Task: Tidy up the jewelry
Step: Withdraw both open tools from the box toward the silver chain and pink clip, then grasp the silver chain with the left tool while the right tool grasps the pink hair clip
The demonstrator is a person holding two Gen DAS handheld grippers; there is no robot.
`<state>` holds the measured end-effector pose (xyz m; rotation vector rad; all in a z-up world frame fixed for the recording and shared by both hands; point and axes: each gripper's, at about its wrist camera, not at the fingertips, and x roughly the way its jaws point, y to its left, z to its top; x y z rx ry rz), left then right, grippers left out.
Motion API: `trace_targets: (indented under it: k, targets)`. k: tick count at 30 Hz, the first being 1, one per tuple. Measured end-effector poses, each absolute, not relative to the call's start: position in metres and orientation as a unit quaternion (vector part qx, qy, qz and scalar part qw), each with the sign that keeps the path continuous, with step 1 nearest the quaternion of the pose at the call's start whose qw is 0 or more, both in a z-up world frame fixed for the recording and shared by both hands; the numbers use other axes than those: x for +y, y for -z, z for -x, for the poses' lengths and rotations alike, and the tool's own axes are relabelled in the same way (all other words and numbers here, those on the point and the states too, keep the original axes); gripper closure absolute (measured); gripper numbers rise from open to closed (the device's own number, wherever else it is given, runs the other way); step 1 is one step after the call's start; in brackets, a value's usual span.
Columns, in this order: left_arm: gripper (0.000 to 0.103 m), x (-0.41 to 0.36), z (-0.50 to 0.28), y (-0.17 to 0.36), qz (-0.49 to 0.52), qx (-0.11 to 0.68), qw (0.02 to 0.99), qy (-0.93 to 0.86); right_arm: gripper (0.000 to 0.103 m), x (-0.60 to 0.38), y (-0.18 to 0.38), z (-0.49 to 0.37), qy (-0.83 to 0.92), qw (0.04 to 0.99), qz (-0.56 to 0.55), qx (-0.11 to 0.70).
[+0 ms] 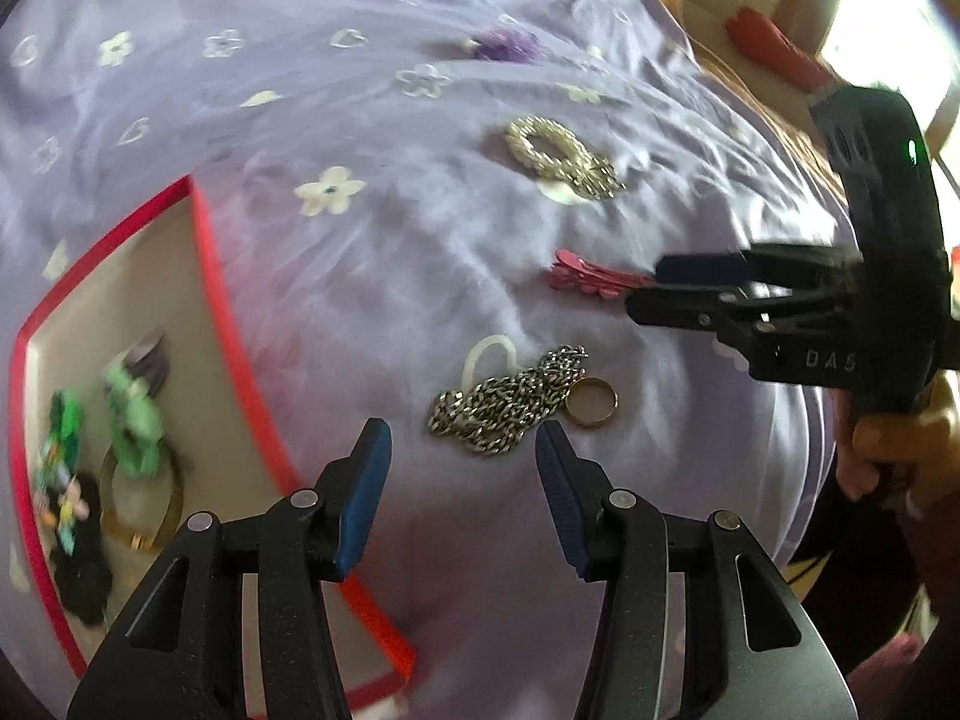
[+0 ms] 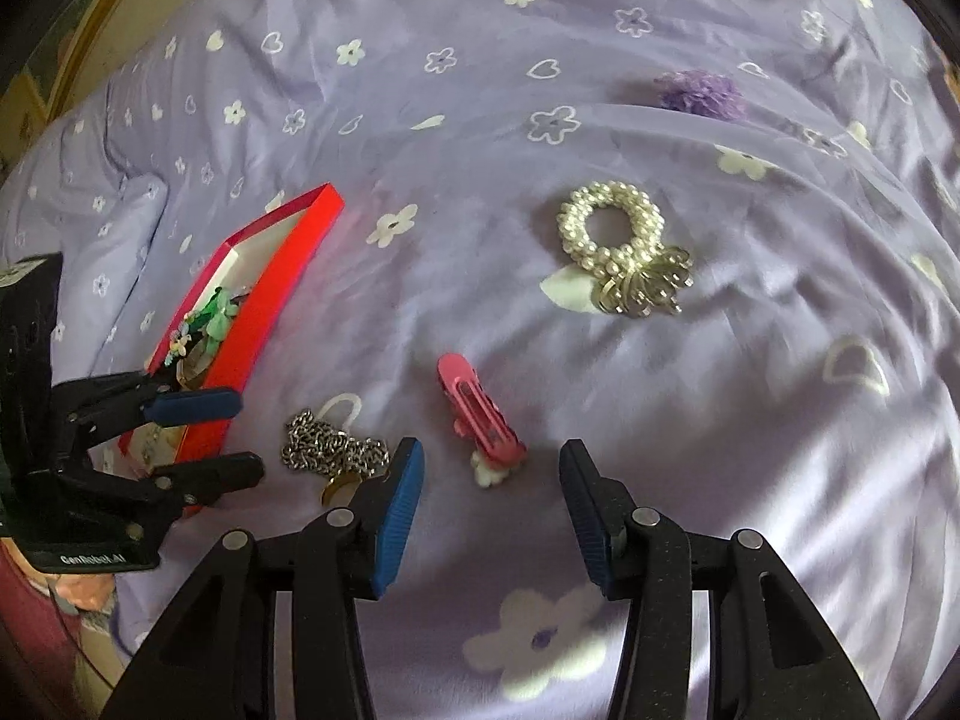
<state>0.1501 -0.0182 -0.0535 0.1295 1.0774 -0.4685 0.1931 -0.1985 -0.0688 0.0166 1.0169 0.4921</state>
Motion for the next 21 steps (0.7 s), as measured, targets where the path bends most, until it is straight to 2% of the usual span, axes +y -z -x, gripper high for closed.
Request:
trace_targets:
  k: [11,14,15,16,20,21]
  targets:
    - [0.055,-0.044,-0.165,0.071,-0.090,0.520,0.812,0.251,0.056,-0.191,0.076,-0.207,-0.239,0.840,0.007,0.487]
    - [0.069,-0.048,-0.165,0.072,-0.091,0.518,0.809,0.263,0.067,-0.188,0.078,-0.207,-0.229,0.843,0.022,0.486]
    - [0.078,-0.050,-0.164,0.072,-0.094,0.516,0.808,0.270,0.072,-0.188,0.078,-0.207,-0.228,0.843,0.023,0.486]
    - [0.084,-0.052,-0.162,0.072,-0.096,0.513,0.806,0.278,0.073,-0.189,0.078,-0.207,-0.227,0.843,0.021,0.487]
    - [0.086,-0.053,-0.158,0.071,-0.096,0.507,0.810,0.278,0.074,-0.192,0.078,-0.206,-0.224,0.845,0.013,0.484]
    - [0.091,-0.052,-0.158,0.070,-0.091,0.508,0.810,0.279,0.074,-0.193,0.077,-0.205,-0.223,0.846,0.011,0.484]
